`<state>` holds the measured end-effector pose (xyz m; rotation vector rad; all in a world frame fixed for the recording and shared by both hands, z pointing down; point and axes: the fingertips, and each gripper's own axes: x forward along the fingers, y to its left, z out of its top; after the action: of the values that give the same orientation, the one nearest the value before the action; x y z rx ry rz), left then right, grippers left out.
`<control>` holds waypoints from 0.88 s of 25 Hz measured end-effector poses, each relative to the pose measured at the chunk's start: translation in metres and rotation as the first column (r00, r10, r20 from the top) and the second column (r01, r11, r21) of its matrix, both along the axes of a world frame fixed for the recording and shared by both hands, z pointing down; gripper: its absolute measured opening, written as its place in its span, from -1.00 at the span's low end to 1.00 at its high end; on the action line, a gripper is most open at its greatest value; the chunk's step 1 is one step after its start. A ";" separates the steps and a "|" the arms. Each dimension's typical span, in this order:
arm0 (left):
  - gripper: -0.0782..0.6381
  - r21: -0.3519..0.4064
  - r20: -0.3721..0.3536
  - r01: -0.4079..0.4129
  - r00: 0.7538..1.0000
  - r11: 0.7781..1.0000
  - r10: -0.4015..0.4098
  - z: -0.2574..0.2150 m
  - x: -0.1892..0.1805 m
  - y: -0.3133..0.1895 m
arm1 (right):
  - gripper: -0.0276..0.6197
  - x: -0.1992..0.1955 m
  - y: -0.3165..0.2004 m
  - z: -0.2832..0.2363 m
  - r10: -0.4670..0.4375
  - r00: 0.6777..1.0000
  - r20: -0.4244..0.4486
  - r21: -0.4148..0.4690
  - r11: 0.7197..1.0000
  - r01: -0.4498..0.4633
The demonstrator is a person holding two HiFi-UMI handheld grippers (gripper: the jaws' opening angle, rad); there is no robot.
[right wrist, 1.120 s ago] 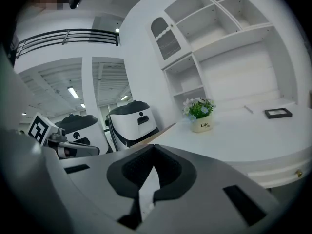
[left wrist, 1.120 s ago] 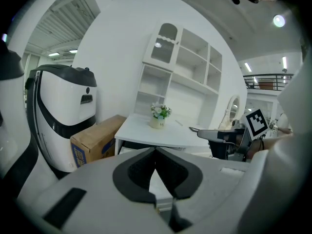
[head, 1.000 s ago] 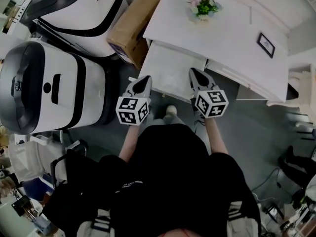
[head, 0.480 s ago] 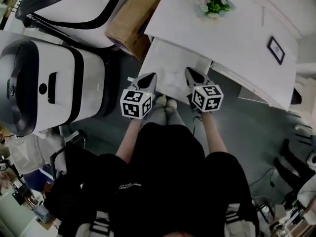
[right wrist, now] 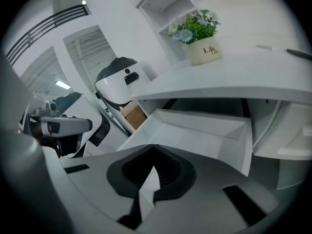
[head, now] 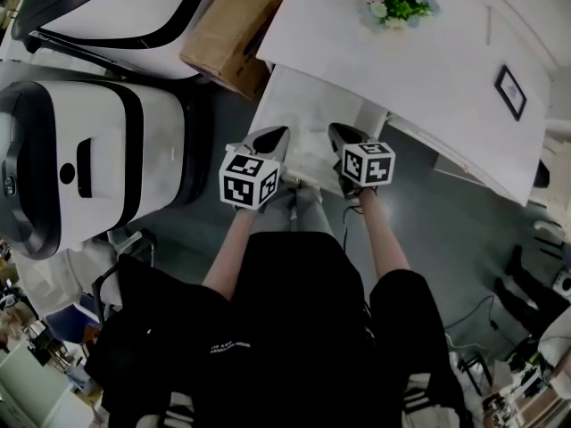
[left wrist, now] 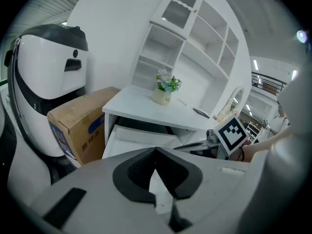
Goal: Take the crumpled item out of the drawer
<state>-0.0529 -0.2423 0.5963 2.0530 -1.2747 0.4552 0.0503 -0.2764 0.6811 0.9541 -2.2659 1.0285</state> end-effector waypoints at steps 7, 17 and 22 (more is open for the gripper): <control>-0.79 -0.044 -0.007 0.014 1.000 0.999 -0.014 0.018 -0.005 -0.008 | -0.94 0.001 -0.005 0.045 0.004 0.999 -0.036 -0.145 0.989 -0.009; -0.79 -0.070 -0.022 0.029 0.999 0.997 -0.031 0.029 -0.009 -0.019 | -0.73 0.001 0.009 0.098 -0.101 0.988 -0.115 -0.280 0.958 0.065; -0.79 -0.073 -0.021 0.030 0.999 0.997 -0.031 0.032 -0.009 -0.022 | -0.46 0.000 0.013 0.114 -0.101 0.984 -0.147 -0.309 0.950 0.051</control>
<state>-0.0621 -0.2642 0.6279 1.9706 -1.2570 0.4570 0.0502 -0.2635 0.7951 0.7825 -1.9259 1.1793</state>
